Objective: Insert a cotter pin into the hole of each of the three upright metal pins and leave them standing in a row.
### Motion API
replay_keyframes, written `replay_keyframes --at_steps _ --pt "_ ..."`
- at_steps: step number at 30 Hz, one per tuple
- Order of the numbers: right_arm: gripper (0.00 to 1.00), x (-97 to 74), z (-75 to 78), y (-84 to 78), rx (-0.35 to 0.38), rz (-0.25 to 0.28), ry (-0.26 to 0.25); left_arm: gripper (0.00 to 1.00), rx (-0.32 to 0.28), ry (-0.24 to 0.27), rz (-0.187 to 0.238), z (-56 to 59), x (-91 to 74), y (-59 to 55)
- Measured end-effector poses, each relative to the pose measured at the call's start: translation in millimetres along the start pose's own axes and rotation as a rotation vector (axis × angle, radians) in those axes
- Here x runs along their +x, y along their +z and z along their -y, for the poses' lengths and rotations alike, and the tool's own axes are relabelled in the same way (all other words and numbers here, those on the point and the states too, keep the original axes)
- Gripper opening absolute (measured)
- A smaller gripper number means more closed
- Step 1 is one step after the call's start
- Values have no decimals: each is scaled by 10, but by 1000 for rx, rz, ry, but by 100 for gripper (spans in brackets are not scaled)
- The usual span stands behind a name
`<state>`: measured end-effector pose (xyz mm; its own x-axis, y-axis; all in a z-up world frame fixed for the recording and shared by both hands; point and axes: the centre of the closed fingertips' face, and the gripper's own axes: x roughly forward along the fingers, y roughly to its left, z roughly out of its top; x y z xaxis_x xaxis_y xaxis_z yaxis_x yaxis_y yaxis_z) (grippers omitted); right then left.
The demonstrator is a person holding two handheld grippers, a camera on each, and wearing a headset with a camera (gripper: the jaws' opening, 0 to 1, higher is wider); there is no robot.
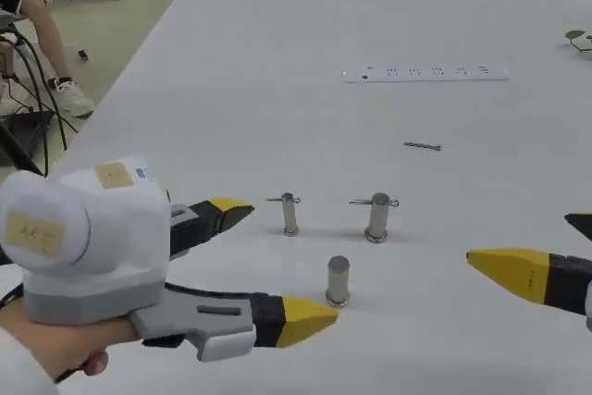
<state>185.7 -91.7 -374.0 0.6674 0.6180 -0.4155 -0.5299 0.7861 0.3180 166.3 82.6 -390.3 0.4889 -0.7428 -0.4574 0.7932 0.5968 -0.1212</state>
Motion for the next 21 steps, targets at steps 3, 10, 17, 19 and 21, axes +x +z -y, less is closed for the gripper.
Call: replay_keyframes --at_steps 3,10,17,19,21 --pt "90 5 3 -4 0 -4 -1 96 -22 -17 -1 52 -6 -35" --pt "90 -16 37 44 -11 -12 -11 99 -75 2 4 56 9 -149" --pt "89 -76 138 147 -23 -8 -37 99 -137 31 29 6 25 -154" --pt "89 -82 167 174 -28 -11 -43 99 -139 37 32 -6 26 -142" --pt "89 -83 180 190 -42 -20 -42 99 -148 41 41 -13 25 -122"
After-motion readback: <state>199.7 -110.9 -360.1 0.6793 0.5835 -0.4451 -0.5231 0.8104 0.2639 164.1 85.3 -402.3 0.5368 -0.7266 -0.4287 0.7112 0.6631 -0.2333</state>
